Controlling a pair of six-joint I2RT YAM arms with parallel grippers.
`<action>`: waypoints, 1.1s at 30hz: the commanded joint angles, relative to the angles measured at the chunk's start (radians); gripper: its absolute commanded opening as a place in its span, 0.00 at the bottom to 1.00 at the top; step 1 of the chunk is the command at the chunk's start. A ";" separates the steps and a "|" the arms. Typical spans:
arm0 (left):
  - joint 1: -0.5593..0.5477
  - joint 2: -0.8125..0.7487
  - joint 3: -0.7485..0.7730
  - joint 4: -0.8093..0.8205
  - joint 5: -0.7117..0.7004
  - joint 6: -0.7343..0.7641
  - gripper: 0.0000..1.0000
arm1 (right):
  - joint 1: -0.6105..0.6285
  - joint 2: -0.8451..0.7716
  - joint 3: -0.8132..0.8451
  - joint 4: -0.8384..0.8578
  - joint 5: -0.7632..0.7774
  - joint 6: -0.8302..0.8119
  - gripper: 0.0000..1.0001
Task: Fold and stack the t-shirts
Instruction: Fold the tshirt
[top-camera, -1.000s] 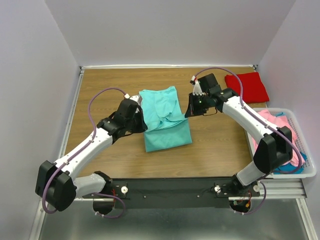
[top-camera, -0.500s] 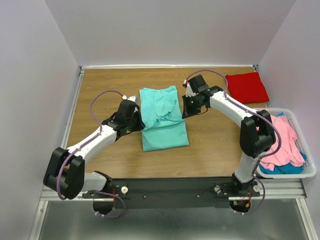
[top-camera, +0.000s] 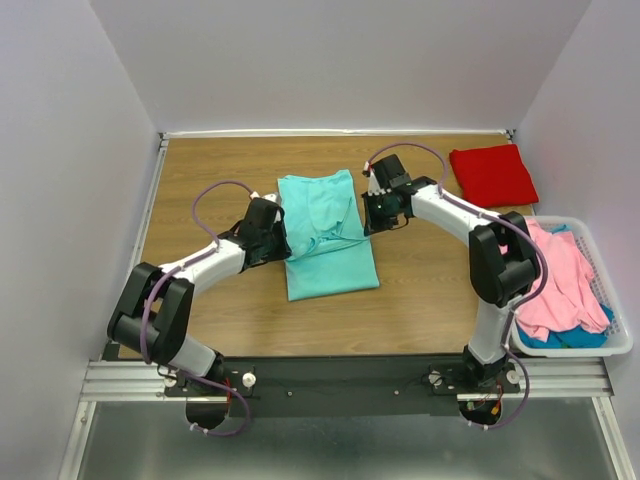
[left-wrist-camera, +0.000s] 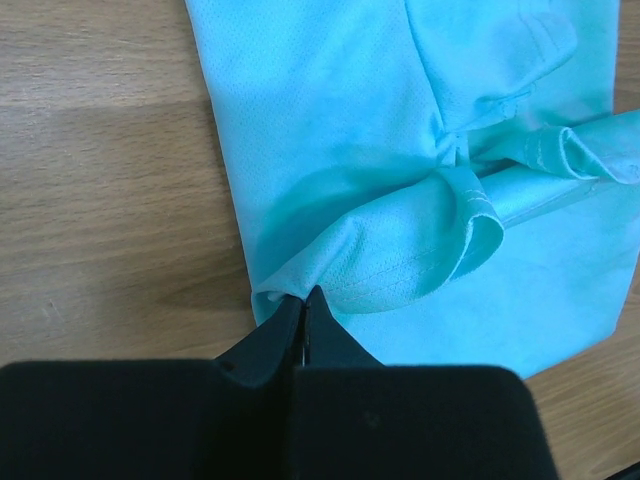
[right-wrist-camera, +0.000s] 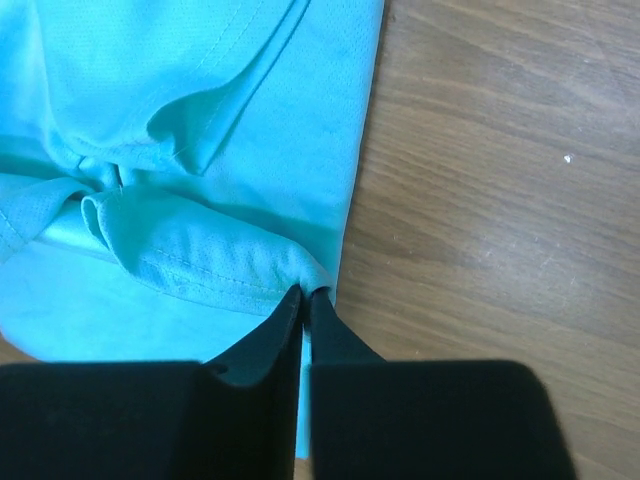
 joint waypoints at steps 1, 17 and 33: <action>0.011 0.029 0.032 0.004 0.007 0.021 0.10 | 0.002 0.027 -0.006 0.042 0.044 -0.032 0.15; 0.008 -0.297 0.017 -0.112 -0.115 0.017 0.54 | 0.143 -0.204 -0.094 0.094 0.141 -0.011 0.36; 0.010 -0.754 -0.089 -0.073 -0.379 0.159 0.81 | 0.265 -0.046 -0.218 0.375 0.152 0.134 0.36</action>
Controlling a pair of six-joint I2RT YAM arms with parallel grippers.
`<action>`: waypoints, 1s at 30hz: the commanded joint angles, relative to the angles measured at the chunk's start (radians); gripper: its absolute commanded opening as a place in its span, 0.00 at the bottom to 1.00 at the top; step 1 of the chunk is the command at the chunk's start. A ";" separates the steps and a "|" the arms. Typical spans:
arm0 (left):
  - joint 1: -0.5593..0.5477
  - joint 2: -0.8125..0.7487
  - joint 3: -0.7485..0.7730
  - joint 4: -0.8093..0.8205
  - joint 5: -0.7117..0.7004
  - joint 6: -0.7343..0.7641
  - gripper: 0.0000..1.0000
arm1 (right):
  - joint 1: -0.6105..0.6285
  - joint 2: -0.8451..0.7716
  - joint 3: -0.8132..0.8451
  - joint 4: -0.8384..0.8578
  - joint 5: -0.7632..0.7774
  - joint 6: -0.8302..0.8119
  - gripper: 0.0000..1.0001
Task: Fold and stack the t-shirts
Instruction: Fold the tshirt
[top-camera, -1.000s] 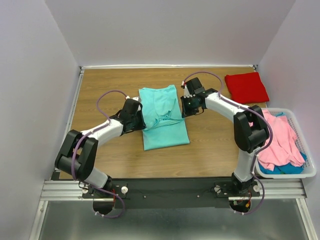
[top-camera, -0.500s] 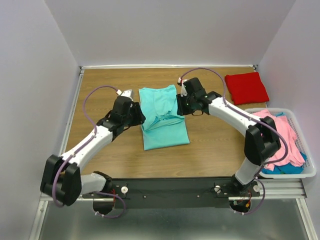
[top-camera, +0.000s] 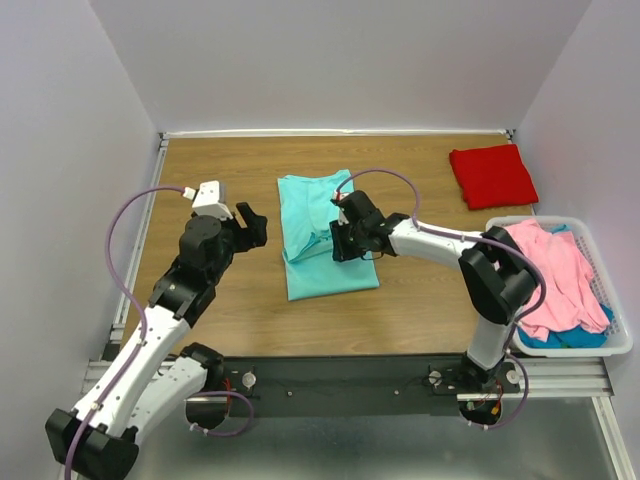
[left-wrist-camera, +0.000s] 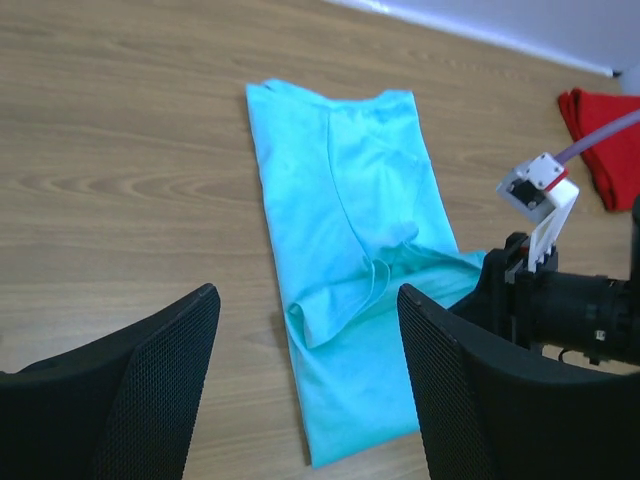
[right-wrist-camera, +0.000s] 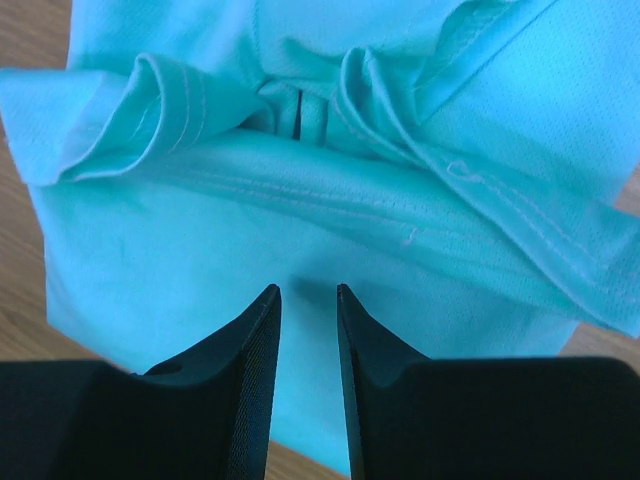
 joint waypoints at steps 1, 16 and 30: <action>0.003 -0.088 -0.040 0.022 -0.154 0.080 0.83 | 0.003 0.051 0.017 0.104 0.059 0.029 0.35; 0.003 -0.314 -0.160 0.118 -0.239 0.128 0.85 | 0.000 0.150 0.213 0.139 0.271 -0.047 0.36; 0.003 -0.268 -0.155 0.124 -0.225 0.134 0.85 | 0.017 0.069 0.189 0.141 -0.091 -0.112 0.40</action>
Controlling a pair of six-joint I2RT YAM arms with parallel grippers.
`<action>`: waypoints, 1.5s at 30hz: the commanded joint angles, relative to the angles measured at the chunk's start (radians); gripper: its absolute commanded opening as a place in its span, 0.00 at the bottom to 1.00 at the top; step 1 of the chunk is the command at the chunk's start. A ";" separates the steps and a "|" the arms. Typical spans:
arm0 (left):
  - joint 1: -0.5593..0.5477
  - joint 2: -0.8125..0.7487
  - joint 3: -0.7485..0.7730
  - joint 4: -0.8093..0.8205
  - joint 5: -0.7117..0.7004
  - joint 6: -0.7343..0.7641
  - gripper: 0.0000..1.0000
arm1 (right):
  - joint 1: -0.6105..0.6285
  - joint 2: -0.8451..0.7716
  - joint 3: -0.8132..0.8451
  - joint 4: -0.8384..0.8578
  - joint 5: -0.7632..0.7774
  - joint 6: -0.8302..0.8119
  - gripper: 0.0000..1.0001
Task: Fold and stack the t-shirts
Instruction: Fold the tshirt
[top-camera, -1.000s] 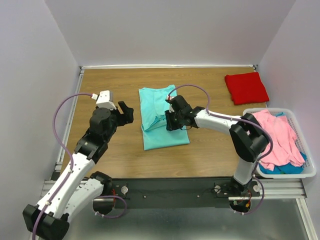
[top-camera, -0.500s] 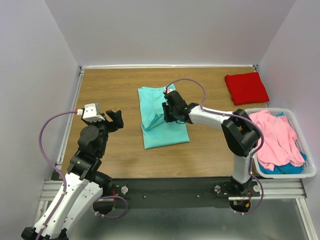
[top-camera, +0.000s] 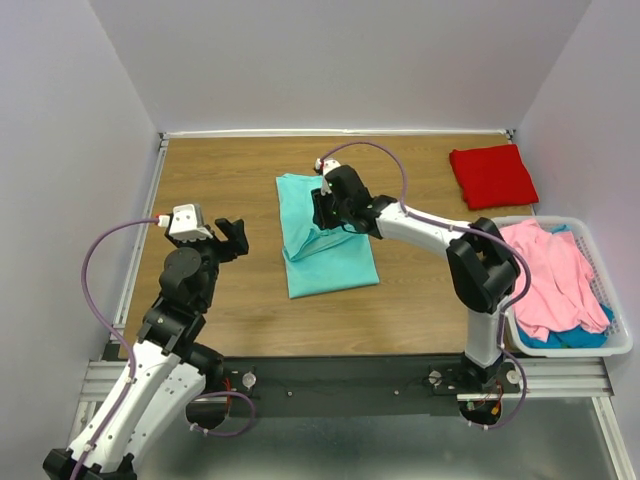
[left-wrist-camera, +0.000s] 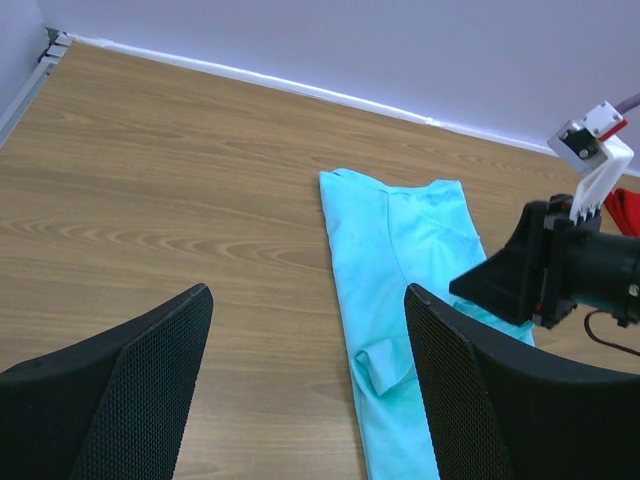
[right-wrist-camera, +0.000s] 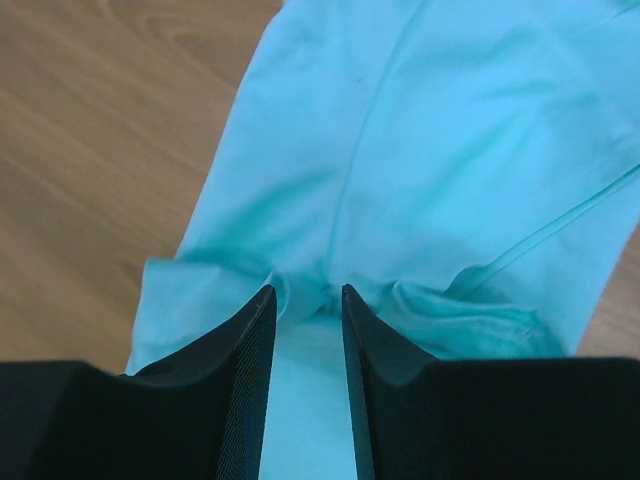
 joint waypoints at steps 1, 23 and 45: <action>0.003 0.012 -0.001 0.026 -0.020 0.012 0.85 | 0.028 -0.108 -0.123 0.002 -0.191 0.021 0.42; 0.003 0.036 0.002 0.026 -0.006 0.016 0.85 | 0.022 -0.165 -0.374 0.192 0.186 0.582 0.88; 0.003 0.044 0.002 0.024 -0.003 0.018 0.84 | -0.030 0.005 -0.132 0.247 0.065 0.616 0.85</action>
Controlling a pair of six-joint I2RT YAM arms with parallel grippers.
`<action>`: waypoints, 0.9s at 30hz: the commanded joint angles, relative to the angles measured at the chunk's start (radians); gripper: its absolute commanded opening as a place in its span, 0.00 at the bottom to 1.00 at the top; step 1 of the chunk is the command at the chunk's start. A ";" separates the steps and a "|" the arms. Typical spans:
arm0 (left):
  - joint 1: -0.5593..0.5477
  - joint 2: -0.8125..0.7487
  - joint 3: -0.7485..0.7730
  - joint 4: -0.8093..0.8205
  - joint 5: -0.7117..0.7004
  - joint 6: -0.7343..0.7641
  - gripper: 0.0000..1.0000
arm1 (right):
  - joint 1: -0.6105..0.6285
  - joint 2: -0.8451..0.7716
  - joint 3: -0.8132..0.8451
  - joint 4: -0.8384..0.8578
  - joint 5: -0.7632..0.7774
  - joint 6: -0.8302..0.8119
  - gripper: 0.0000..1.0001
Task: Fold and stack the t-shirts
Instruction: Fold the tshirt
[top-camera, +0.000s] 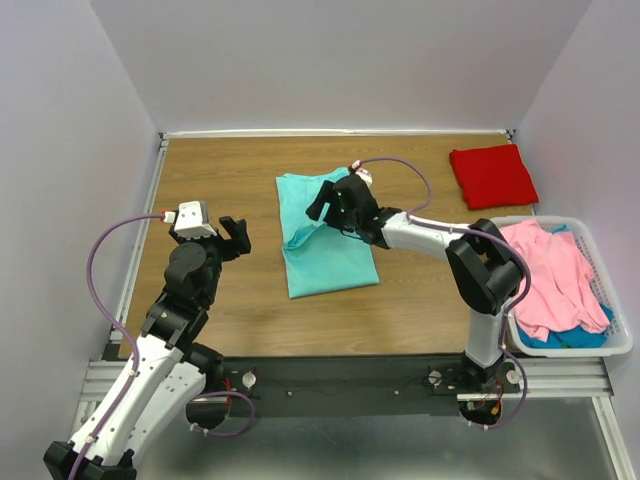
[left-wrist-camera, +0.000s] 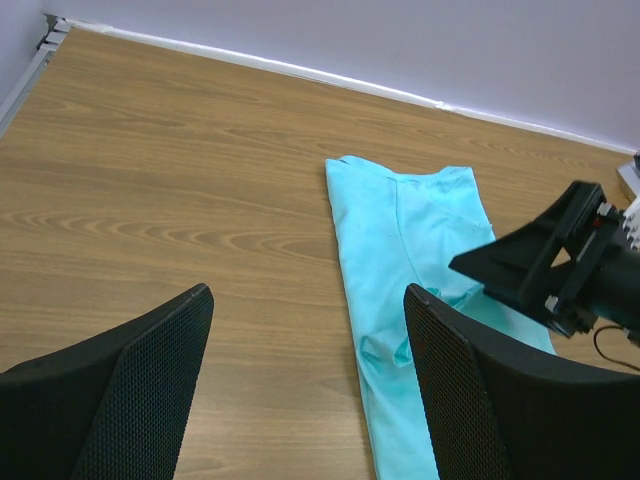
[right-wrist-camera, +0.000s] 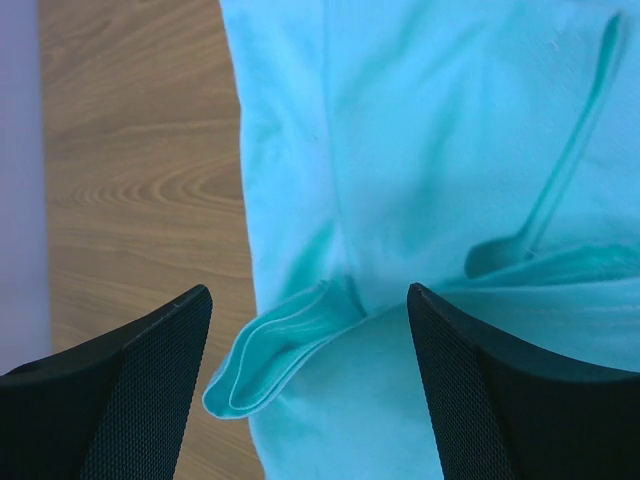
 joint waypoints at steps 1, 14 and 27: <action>0.003 -0.003 0.002 0.017 -0.005 0.009 0.84 | -0.022 0.072 0.086 0.029 -0.068 -0.003 0.85; 0.003 0.003 0.000 0.015 -0.002 0.007 0.84 | -0.042 -0.086 -0.002 0.014 -0.302 -0.370 0.69; 0.003 0.011 0.002 0.018 0.004 0.007 0.84 | -0.006 0.030 -0.030 0.004 -0.810 -0.510 0.40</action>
